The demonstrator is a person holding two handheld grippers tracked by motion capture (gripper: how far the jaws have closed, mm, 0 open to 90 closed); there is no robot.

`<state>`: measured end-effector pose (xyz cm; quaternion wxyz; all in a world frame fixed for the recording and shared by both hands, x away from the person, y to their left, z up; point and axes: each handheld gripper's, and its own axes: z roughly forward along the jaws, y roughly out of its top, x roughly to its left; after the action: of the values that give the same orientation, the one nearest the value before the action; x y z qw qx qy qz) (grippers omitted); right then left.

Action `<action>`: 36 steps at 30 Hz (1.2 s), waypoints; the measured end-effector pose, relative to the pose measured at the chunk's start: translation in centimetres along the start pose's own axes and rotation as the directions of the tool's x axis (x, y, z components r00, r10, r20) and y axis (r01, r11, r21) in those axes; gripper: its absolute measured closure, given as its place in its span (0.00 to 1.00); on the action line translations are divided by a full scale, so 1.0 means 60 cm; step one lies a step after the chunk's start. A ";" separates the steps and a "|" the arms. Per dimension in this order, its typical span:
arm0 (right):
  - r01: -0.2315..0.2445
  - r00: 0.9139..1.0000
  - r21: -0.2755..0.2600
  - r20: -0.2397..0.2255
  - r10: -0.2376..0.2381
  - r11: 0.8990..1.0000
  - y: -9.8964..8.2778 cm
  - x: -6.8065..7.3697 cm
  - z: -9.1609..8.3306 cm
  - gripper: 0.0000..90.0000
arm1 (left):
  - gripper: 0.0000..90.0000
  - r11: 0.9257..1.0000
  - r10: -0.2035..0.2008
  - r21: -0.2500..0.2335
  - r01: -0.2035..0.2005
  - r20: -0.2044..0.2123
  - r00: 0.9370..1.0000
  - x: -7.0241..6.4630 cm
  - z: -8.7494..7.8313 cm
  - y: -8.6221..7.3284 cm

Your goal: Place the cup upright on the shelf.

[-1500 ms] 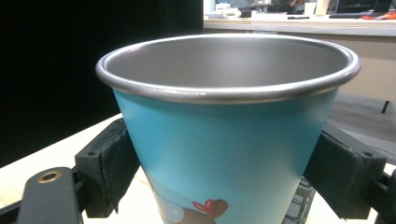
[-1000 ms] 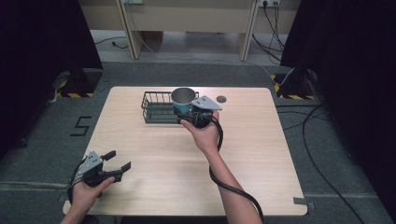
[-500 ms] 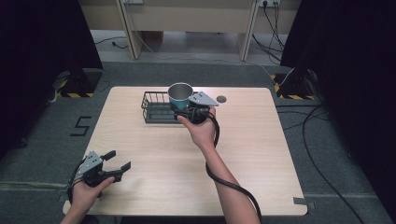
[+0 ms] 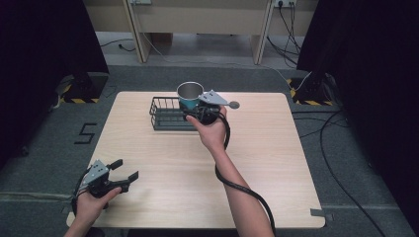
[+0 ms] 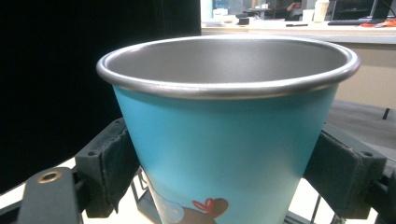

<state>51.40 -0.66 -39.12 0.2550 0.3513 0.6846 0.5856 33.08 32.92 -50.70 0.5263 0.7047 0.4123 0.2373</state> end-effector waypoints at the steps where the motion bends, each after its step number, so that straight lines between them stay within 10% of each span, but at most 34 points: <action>1: 0.007 1.000 -0.001 0.002 -0.007 1.000 0.002 -0.001 0.002 0.19 | 0.17 1.000 0.000 0.000 0.000 -0.001 1.000 0.000 0.000 0.000; 36: -0.035 0.999 0.052 0.040 0.033 0.998 0.019 -0.023 0.076 0.19 | 0.17 1.000 -0.006 -0.004 0.006 0.006 1.000 0.000 0.000 0.000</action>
<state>55.94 1.18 -38.92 0.2489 0.3809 0.6884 0.5648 33.08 32.93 -50.70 0.5296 0.7033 0.4123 0.2343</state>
